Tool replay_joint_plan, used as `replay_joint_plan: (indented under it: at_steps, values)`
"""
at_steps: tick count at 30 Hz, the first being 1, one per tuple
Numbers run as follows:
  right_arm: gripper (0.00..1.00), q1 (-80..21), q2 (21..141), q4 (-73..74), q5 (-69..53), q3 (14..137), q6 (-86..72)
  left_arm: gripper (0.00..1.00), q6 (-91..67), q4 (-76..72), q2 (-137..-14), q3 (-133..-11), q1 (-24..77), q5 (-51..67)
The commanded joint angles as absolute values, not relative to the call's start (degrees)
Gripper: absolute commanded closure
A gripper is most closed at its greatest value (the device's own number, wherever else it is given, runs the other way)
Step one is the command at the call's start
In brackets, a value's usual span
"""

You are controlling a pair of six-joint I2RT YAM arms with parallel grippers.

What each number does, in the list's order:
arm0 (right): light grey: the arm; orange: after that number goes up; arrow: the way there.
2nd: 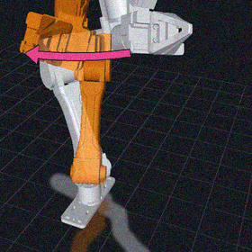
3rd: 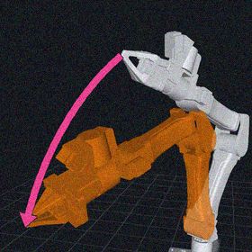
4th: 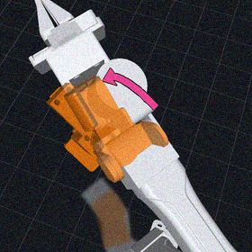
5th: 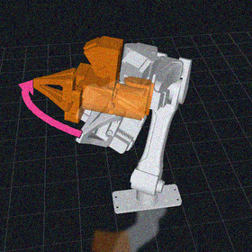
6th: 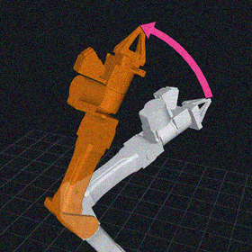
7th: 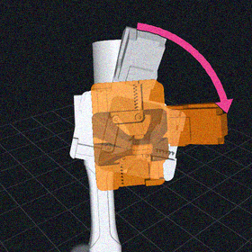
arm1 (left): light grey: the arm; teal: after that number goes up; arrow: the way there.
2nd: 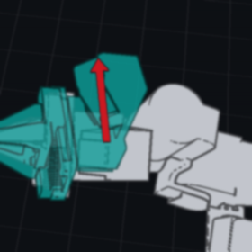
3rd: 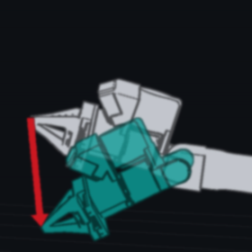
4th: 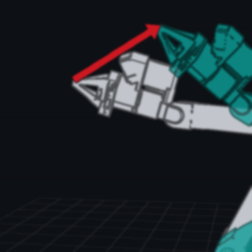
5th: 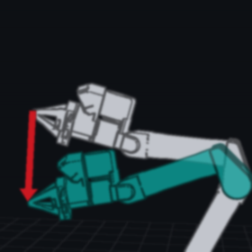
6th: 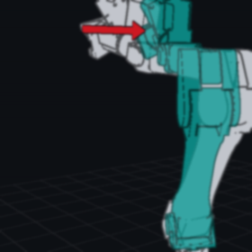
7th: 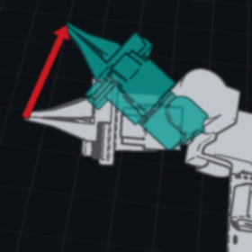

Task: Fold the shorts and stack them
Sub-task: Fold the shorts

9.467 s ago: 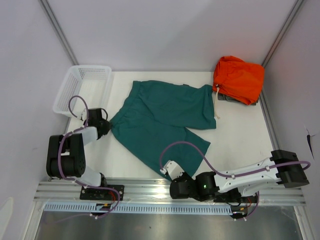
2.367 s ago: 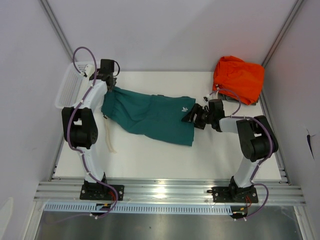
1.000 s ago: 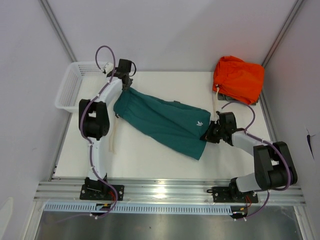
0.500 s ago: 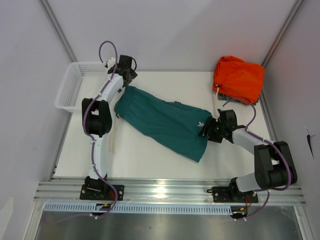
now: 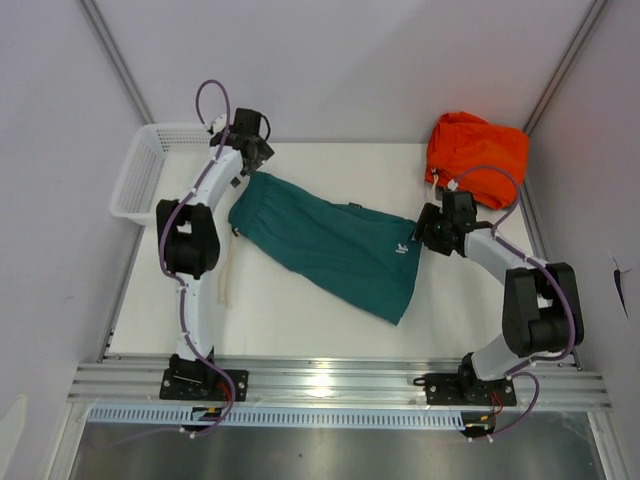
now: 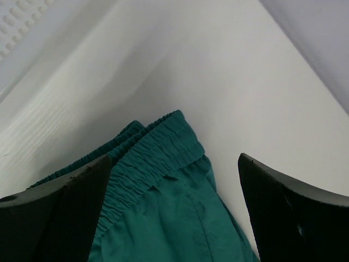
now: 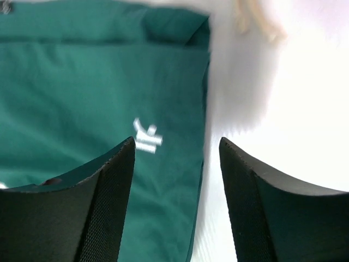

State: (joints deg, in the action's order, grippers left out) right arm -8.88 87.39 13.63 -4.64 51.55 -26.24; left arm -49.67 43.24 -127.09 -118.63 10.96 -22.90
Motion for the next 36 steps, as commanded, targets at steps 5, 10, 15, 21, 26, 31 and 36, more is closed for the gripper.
replay_joint_plan:
  at_steps: [5,10,15,21,26,31,36]
  values:
    - [0.39,-7.8,96.2,10.4,-2.3,59.4,-25.9,0.01,-52.4,41.2,-123.6,-111.1,11.1,-20.1]
    - [0.47,-7.7,98.5,10.1,-1.0,62.7,-25.1,0.01,-52.2,40.2,-123.9,-109.0,11.2,-19.4]
    - [0.61,-7.9,101.6,9.1,-3.8,64.9,-25.2,0.01,-52.9,42.4,-125.2,-108.7,11.3,-22.7]
    - [0.66,-7.8,103.4,9.0,-6.1,65.9,-25.8,0.01,-52.4,42.9,-125.9,-108.5,11.2,-23.3]
    - [1.0,-7.5,104.2,7.6,-7.3,66.3,-26.4,0.01,-52.1,43.4,-126.4,-108.3,11.2,-23.9]
    - [1.0,-6.0,103.3,5.6,-7.4,67.1,-27.9,0.01,-52.5,43.3,-125.8,-106.7,10.5,-24.1]
    - [1.0,-4.1,102.6,5.6,-6.2,68.5,-28.4,0.01,-52.4,43.0,-124.7,-104.9,9.9,-24.7]
